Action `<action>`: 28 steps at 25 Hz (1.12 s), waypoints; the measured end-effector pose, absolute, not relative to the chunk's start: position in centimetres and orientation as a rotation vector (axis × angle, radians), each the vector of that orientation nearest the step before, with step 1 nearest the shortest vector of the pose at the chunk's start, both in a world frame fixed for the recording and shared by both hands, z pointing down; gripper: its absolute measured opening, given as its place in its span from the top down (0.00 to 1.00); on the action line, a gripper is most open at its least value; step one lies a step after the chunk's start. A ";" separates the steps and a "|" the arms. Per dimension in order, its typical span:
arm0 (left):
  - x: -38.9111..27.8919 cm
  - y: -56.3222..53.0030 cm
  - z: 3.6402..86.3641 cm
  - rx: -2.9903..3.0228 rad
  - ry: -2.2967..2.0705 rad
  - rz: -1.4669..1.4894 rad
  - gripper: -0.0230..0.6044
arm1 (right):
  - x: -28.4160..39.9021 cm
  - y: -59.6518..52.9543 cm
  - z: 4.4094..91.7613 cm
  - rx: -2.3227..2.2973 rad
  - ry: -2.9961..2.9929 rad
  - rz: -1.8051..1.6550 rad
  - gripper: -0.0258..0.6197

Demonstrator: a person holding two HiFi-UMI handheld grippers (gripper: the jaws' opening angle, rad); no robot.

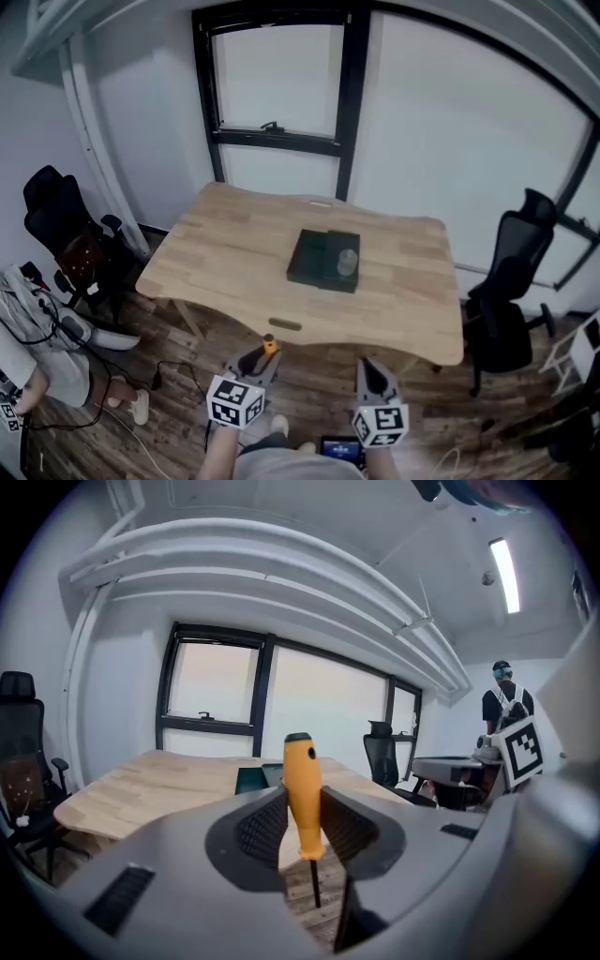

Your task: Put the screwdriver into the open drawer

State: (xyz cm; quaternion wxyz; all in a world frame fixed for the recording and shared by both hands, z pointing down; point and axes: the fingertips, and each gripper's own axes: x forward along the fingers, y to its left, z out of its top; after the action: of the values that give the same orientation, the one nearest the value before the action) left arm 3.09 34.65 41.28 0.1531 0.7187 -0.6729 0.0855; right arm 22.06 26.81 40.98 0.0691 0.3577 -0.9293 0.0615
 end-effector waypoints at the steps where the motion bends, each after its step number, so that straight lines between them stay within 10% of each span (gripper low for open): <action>1: 3.1 34.6 41.2 2.061 -1.931 0.246 0.79 | 22.2 26.7 41.0 1.082 -2.802 0.191 0.96; 28: -5.0 23.2 44.8 2.002 -1.941 0.181 0.79 | 17.4 14.7 43.7 1.143 -2.728 0.181 0.96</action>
State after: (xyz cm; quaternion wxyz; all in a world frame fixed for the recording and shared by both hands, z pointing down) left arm -4.98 23.25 44.80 0.1726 0.7056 -0.6843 0.0640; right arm 17.43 14.71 43.71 0.0889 0.3843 -0.9169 0.0609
